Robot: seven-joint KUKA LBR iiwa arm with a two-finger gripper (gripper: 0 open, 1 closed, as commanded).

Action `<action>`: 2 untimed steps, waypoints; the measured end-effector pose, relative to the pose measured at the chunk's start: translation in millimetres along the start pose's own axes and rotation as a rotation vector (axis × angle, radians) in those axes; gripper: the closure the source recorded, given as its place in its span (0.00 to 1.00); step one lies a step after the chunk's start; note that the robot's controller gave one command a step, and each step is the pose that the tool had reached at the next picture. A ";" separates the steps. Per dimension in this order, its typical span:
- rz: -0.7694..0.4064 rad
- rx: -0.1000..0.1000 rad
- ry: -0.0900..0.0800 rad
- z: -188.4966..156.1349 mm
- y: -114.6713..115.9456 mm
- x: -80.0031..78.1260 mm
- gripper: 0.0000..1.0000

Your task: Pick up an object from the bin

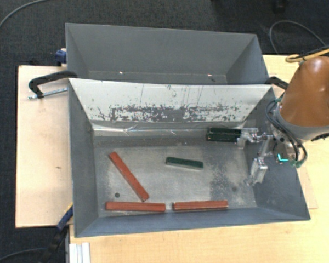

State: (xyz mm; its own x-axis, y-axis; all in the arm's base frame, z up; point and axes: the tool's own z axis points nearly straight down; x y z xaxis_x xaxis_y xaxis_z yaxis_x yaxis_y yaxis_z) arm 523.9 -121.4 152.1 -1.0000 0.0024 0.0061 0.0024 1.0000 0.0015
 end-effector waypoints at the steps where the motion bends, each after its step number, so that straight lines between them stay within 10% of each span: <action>1: 0.073 -0.005 0.000 86.0 94.7 -17.3 0.00; 2: 0.089 -0.003 -0.016 49.2 142.9 -28.1 0.00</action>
Offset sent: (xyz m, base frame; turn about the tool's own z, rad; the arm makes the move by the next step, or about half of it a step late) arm 0.0174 0.0873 -0.0821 0.0811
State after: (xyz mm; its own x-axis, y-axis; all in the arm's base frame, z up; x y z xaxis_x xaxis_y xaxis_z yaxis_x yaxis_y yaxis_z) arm 552.1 21.5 102.9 -0.9957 0.0917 -0.0093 0.0917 0.9958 0.0050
